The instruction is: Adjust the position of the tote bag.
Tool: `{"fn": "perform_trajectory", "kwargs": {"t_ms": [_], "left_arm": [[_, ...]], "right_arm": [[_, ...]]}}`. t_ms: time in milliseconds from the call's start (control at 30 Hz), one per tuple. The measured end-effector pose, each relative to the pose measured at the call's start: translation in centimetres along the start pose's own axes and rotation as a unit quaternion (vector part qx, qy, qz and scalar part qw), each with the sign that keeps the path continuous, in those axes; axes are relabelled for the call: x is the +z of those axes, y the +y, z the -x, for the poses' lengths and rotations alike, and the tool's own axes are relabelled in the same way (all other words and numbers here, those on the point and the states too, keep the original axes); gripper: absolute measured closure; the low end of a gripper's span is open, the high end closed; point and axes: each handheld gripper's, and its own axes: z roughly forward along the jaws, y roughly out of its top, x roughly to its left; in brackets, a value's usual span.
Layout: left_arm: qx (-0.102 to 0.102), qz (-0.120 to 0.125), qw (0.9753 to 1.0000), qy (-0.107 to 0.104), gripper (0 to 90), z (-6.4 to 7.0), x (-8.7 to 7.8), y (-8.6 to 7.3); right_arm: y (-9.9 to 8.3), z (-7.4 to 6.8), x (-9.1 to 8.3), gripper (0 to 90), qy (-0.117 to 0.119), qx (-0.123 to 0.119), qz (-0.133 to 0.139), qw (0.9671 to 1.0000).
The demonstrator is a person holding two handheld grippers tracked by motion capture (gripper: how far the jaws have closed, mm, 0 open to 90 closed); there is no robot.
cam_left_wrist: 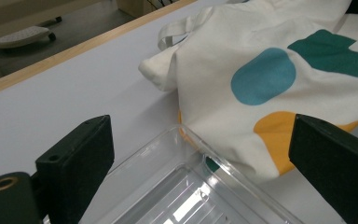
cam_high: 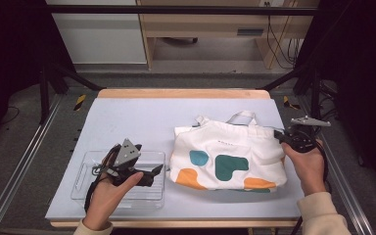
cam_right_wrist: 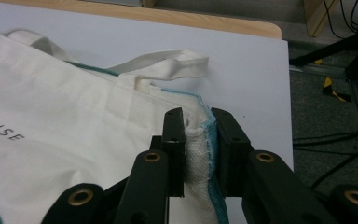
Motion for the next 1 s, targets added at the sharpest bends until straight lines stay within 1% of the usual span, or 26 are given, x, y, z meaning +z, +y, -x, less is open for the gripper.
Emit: {"fn": "perform_trajectory", "kwargs": {"t_ms": [67, 167, 233, 267, 300, 333, 400, 467, 533, 567, 633, 700, 733, 767, 867, 1000], "left_arm": [[0.000, 0.000, 1.0000, -0.004, 7.3, 0.0, 0.5, 0.7], [0.007, -0.009, 0.9998, -0.015, 8.1, 0.0, 1.5, 1.9], [0.006, -0.011, 0.9996, -0.026, 9.5, 0.0, 2.3, 2.7], [0.006, -0.012, 0.9995, -0.030, 10.3, 0.0, 2.7, 3.0], [0.008, -0.015, 0.9993, -0.034, 11.3, -0.1, 3.3, 3.4], [0.005, -0.019, 0.9991, -0.039, 12.2, -0.1, 3.8, 3.7], [-0.008, -0.018, 0.9985, -0.051, 14.8, -0.3, 5.0, 4.4], [-0.009, -0.021, 0.9978, -0.062, 17.3, -0.5, 6.2, 5.1], [-0.004, -0.026, 0.9976, -0.064, 22.6, -0.6, 7.4, 5.9], [-0.010, -0.028, 0.9971, -0.070, 23.3, -0.6, 8.0, 6.3], [-0.011, -0.031, 0.9960, -0.083, 24.4, -0.5, 9.1, 7.1], [-0.008, -0.036, 0.9955, -0.087, 25.5, -0.5, 10.1, 7.7], [-0.010, -0.041, 0.9951, -0.089, 25.9, -0.5, 10.7, 8.0], [-0.011, -0.043, 0.9949, -0.091, 26.1, -0.4, 11.2, 8.3], [-0.004, -0.049, 0.9947, -0.090, 27.9, -0.2, 12.4, 9.0], [0.003, -0.058, 0.9942, -0.090, 29.4, 0.2, 13.4, 9.4]], "right_arm": [[-0.4, -0.4, -0.6, 77.2, 0.007, -0.005, 0.011, 0.9999], [-1.1, -0.8, -1.9, 77.5, 0.018, -0.007, 0.033, 0.9993], [-1.6, -1.0, -2.9, 77.6, 0.031, -0.006, 0.050, 0.9983], [-1.9, -1.1, -3.4, 77.6, 0.037, -0.006, 0.054, 0.9978], [-2.1, -1.2, -3.7, 77.6, 0.040, -0.010, 0.060, 0.9974], [-2.4, -1.3, -4.1, 77.7, 0.046, -0.009, 0.063, 0.9969], [-2.8, -1.5, -4.7, 77.7, 0.056, -0.015, 0.074, 0.9956], [-3.1, -1.7, -5.2, 77.7, 0.064, -0.019, 0.082, 0.9944], [-3.3, -1.9, -5.4, 77.7, 0.071, -0.026, 0.084, 0.9936], [-3.3, -1.9, -5.4, 77.8, 0.072, -0.028, 0.086, 0.9934], [-3.4, -1.8, -5.4, 77.7, 0.076, -0.029, 0.087, 0.9929], [-3.5, -1.7, -5.4, 77.7, 0.078, -0.029, 0.088, 0.9927], [-3.5, -1.6, -5.3, 77.7, 0.078, -0.029, 0.087, 0.9927], [-3.6, -1.5, -5.3, 77.7, 0.079, -0.028, 0.088, 0.9927], [-3.7, -1.5, -5.2, 77.7, 0.081, -0.027, 0.089, 0.9923], [-3.6, -1.4, -5.3, 77.7, 0.084, -0.026, 0.089, 0.9921]]}}
